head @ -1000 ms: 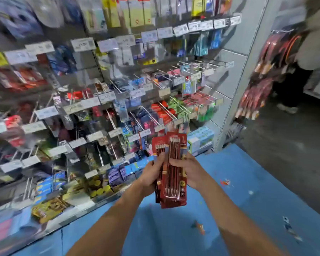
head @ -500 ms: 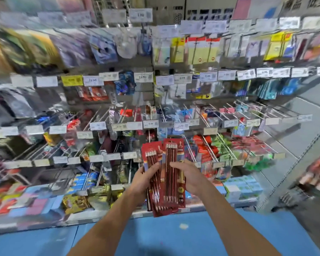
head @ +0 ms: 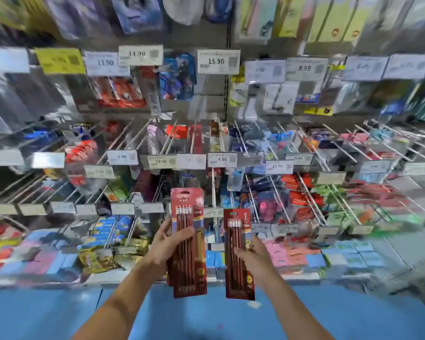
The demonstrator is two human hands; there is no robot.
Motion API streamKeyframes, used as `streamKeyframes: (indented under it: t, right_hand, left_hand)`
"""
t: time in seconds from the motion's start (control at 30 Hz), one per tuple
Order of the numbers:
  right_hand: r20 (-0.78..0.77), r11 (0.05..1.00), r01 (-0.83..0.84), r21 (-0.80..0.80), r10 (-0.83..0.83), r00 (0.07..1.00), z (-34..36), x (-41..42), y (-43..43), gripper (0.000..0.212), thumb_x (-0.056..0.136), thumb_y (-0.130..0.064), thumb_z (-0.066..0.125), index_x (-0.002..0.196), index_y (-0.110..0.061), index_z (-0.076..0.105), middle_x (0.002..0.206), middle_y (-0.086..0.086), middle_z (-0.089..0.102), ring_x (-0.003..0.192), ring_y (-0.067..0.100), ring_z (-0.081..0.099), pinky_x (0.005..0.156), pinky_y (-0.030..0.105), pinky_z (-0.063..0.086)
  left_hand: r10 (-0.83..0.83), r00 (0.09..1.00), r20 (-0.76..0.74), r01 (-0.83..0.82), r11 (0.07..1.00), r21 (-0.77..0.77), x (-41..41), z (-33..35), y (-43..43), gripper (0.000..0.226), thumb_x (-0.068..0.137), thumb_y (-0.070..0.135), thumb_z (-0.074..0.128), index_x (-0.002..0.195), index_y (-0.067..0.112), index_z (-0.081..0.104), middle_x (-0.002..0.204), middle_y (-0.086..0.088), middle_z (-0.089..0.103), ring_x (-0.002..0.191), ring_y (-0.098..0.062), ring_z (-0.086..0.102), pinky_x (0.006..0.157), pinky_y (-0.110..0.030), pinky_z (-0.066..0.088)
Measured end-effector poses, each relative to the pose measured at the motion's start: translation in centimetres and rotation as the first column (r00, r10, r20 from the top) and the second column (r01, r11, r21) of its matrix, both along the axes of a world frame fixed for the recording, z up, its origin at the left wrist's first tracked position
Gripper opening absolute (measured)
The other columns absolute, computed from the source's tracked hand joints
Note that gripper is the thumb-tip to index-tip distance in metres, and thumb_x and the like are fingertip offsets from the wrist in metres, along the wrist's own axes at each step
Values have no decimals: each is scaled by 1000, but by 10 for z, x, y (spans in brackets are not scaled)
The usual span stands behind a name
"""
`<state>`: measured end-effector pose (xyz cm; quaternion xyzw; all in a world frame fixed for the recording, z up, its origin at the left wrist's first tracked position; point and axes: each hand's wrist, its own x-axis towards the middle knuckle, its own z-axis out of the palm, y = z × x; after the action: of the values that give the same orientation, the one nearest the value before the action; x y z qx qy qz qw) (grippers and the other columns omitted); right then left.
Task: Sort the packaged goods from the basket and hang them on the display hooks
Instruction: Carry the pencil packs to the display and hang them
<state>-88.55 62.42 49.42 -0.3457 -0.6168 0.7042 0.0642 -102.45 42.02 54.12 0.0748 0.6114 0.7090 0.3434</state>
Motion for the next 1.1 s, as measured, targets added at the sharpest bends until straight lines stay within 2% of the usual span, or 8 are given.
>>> streamKeyframes:
  t: [0.13,0.3,0.43,0.53,0.6,0.73,0.9,1.1]
  right_hand:
    - [-12,999,-35,-31,35,999,-69,-25,6,82,98,-20,67,163,-24,17,170,-4,13,155,21,17,125,46,21]
    - [-83,996,-52,77,59,995,-170,-58,17,82,92,-22,73,160,-17,27,163,2,31,151,19,29,124,39,23]
    - [-226,971,-67,228,120,967,-245,-90,29,83,86,-37,77,155,-33,30,165,0,27,151,15,28,125,40,20]
    - [-268,944,-72,321,163,950,-251,-104,31,50,101,-16,62,146,-10,40,143,-2,50,127,-2,38,104,9,23]
    - [-321,903,-27,430,181,930,-249,-113,31,24,100,-12,64,110,-24,46,101,-18,54,92,0,55,79,-4,32]
    - [-450,867,63,494,193,872,-252,-134,30,31,97,-13,69,102,-28,42,85,-15,48,73,2,47,65,2,39]
    - [-533,890,153,429,113,838,-265,-151,30,27,95,-11,71,111,-20,51,96,-5,60,81,-2,59,81,21,46]
    - [-487,830,182,527,120,865,-258,-158,25,69,96,-39,68,153,-23,32,147,-10,48,137,16,46,118,43,38]
  left_hand:
    - [-55,997,-49,55,998,-15,-34,-53,14,74,66,28,96,129,28,57,103,-8,78,98,-29,75,91,-49,55]
    - [-150,958,-244,163,986,34,-77,-132,40,104,39,47,103,133,31,61,114,0,77,105,-24,73,93,-41,55]
    - [-64,920,-387,136,978,160,-105,-179,58,54,71,20,92,110,28,56,78,12,76,71,-3,73,64,-18,56]
    - [-47,865,-499,191,951,243,-124,-209,63,80,46,47,101,111,21,62,82,3,74,70,-13,72,63,-28,58]
    - [-55,835,-548,250,925,288,-132,-221,65,85,46,51,100,114,16,63,88,-6,73,72,-21,73,66,-35,60]
    - [-100,798,-594,359,871,336,-134,-228,70,66,68,38,88,117,6,59,86,-10,72,67,-22,72,61,-35,62]
    - [-127,809,-574,386,851,356,-126,-226,68,67,60,52,94,104,8,70,84,-10,74,68,-21,74,65,-36,64]
    - [-132,797,-589,377,871,314,-125,-222,65,77,69,50,90,120,1,59,95,-14,70,77,-26,72,71,-39,61]
